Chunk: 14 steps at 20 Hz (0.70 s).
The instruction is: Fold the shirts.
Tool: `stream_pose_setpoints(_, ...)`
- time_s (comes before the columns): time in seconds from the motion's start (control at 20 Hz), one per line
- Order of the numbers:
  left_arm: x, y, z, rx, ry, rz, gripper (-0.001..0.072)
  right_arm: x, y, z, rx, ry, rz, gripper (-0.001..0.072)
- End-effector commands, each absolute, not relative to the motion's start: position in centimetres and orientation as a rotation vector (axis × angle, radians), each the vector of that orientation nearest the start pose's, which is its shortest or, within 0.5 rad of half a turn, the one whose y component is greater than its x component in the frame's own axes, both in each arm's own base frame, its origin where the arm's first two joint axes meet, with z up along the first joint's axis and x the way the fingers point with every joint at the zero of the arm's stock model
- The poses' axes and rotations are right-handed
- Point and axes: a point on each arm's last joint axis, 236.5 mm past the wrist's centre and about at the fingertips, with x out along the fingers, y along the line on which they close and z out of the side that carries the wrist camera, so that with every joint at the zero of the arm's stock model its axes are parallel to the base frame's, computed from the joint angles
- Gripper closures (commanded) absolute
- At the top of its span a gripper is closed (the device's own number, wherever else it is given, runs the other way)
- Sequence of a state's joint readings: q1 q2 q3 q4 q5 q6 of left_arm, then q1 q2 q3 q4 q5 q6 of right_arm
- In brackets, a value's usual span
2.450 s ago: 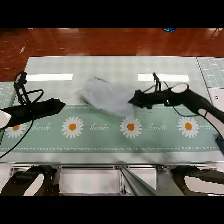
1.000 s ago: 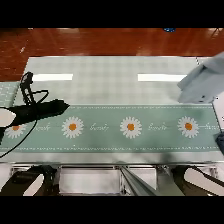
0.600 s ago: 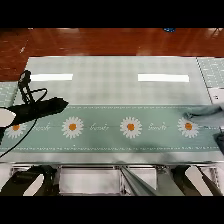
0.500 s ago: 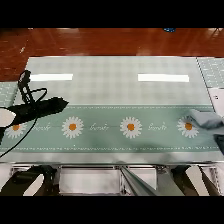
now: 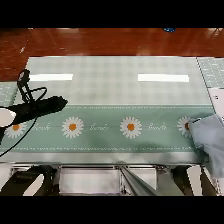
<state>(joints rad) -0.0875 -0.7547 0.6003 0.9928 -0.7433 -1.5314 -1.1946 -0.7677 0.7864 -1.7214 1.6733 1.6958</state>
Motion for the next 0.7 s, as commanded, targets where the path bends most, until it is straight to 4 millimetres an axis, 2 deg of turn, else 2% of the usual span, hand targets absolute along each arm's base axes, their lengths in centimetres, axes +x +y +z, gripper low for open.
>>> stream_pose_setpoints(0.0, 33.1, -11.0, 4.0, -0.503, 0.857, -0.242, 0.0692, 1.5, -17.2, 1.2, 0.953, 1.504, -1.174, 0.0302)
stream_pose_setpoints(0.1, 34.3, -10.8, 4.1, -0.479, 0.856, -0.243, 0.0692, 4.2, -18.9, 2.4, 0.982, 1.415, -1.124, 0.0304)
stream_pose_setpoints(0.15, 35.2, -10.7, 4.8, -0.456, 0.841, -0.252, 0.0692, 6.4, -20.1, 3.3, 1.003, 1.337, -1.08, 0.031)
stream_pose_setpoints(0.2, 36.3, -10.5, 6.1, -0.438, 0.818, -0.261, 0.0692, 9.7, -21.3, 4.6, 1.033, 1.227, -1.007, 0.0399)
stream_pose_setpoints(0.25, 37.6, -10.3, 7.9, -0.42, 0.79, -0.273, 0.0693, 13.7, -22.2, 6.4, 1.066, 1.098, -0.903, 0.0536)
stream_pose_setpoints(0.3, 38.9, -10.1, 9.8, -0.408, 0.76, -0.282, 0.0692, 18.8, -22.8, 9.0, 1.073, 0.955, -0.758, 0.0615)
stream_pose_setpoints(0.35, 40.2, -10.2, 12.4, -0.399, 0.725, -0.299, 0.0692, 23.8, -22.7, 11.9, 1.054, 0.828, -0.606, 0.0646)
stream_pose_setpoints(0.4, 41.3, -10.5, 14.8, -0.389, 0.694, -0.319, 0.0692, 28.8, -21.7, 15.1, 1.014, 0.716, -0.451, 0.0678)
stream_pose_setpoints(0.5, 43.2, -12.1, 19.7, -0.361, 0.626, -0.378, 0.0693, 37.0, -17.0, 19.8, 0.91, 0.593, -0.198, 0.0687)
stream_pose_setpoints(0.55, 43.9, -13.5, 21.7, -0.346, 0.592, -0.413, 0.0693, 39.9, -13.8, 20.6, 0.843, 0.585, -0.109, 0.0687)
stream_pose_setpoints(0.6, 44.1, -15.0, 22.9, -0.333, 0.573, -0.451, 0.0693, 42.4, -9.7, 20.5, 0.734, 0.616, -0.011, 0.0688)
stream_pose_setpoints(0.65, 44.0, -16.6, 23.2, -0.32, 0.575, -0.484, 0.0693, 43.9, -5.3, 19.2, 0.6, 0.681, 0.078, 0.0688)
